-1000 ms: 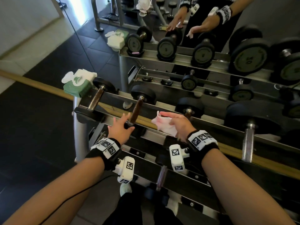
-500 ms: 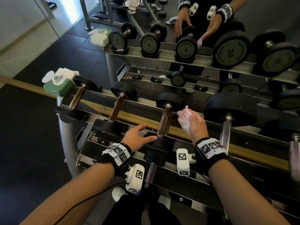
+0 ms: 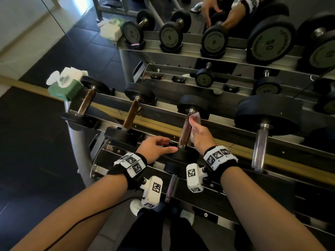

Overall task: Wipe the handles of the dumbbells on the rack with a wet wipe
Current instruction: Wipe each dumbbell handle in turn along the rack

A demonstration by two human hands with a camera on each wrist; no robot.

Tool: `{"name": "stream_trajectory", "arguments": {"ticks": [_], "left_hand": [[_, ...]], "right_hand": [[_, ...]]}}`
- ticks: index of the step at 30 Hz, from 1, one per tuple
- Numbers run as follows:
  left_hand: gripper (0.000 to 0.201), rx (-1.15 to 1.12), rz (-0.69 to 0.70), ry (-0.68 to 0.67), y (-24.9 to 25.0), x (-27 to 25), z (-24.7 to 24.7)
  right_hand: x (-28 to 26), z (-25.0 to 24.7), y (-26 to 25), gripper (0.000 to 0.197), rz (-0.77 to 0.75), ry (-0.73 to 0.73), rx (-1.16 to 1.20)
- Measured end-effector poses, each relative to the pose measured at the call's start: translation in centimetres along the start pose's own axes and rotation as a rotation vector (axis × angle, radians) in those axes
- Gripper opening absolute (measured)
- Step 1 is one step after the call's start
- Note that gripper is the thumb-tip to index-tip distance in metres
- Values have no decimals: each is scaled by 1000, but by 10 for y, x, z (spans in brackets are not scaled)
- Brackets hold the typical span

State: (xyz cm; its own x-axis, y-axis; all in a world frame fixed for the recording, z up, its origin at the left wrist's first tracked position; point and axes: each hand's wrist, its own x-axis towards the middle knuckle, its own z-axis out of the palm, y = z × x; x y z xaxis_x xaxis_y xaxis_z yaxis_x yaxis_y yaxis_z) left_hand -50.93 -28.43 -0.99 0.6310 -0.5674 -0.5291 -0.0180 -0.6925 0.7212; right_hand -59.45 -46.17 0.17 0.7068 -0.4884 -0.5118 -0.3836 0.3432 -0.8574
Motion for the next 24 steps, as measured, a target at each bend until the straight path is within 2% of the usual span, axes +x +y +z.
{"name": "stream_trajectory", "arguments": {"ticks": [2,4,5,7,8,11,12,14,16,17,19,22,24], "left_hand": [[55,0,9,13,-2,-1,1],[49,3,13,5,-3,-1,1],[48,1,10,-1,-4,0,1],[50,-11,6,-9,-5,1,0],[53,-19,6,-14,-6,1,0],[56,-21,11,-10,-8,1,2],[55,-19,12,-3,-8,1,3],[54,-26,8,7,-8,-1,3],[55,-39,1,12,-7,-1,4],[55,-48,-3,12,-6,-1,3],[55,-72,-1,9,-4,-1,3],[54,-78,7,-19,1,0,2],[54,-72,3,-24,1,-1,1]], "right_hand": [[-7,0,11,51,57,-57,105],[-14,-5,21,62,144,-114,75],[-17,-9,25,61,183,-171,56],[-17,-18,22,46,242,-274,167],[-17,-20,15,37,219,-282,198],[-1,-26,-12,15,80,-87,273],[2,-26,-21,16,66,-44,282],[6,-21,-26,21,89,-45,197],[3,-16,-18,31,93,-22,41],[0,-14,-10,35,43,11,-49],[-14,-6,7,37,-32,-54,-89],[-26,-11,27,40,95,-111,-19],[-32,-16,21,31,171,-159,-161]]}}
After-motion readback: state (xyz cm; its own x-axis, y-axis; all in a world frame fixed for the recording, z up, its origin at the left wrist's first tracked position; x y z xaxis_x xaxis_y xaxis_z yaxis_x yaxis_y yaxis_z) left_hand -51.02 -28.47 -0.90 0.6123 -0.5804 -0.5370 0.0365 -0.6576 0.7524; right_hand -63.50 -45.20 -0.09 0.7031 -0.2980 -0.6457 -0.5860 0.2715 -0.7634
